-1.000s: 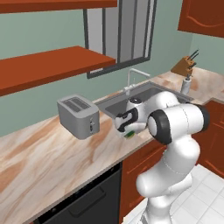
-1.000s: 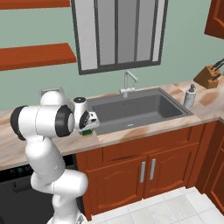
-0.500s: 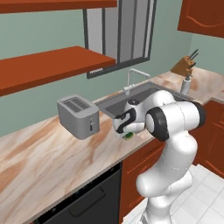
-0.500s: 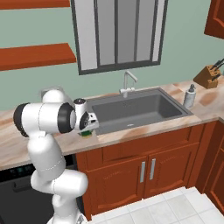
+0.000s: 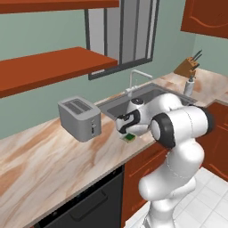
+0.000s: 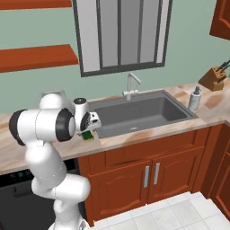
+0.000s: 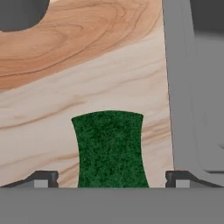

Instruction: Restock the sink supplies by placing the sponge and soap dispenser on the counter and next to the sink. Make sure the soap dispenser is upright.

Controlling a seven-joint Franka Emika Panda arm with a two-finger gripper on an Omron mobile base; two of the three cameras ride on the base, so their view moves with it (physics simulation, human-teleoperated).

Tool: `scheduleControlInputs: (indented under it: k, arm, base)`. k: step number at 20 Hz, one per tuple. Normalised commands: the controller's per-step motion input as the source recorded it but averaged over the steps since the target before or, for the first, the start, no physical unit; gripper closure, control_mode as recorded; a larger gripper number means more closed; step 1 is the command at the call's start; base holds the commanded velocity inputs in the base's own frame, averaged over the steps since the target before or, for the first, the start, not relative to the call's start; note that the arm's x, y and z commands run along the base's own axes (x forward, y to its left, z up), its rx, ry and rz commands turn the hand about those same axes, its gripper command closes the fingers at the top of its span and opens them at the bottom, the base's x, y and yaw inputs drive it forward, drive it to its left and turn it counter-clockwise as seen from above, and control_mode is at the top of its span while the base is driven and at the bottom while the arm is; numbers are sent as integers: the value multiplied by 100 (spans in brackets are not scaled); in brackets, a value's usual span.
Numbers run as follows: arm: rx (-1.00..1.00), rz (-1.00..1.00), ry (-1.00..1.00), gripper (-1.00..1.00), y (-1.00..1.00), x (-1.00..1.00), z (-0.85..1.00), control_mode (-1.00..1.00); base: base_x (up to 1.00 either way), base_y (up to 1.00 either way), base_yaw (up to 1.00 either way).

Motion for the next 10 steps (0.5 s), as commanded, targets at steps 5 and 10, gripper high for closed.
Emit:
scheduleControlInputs:
  k: [5,10]
  arm:
    - [0,0,-10,-100,0,-15,76,-100]
    - [0,0,-16,-100,0,-67,82,-100]
  base:
    - [0,0,0]
    - [0,0,0]
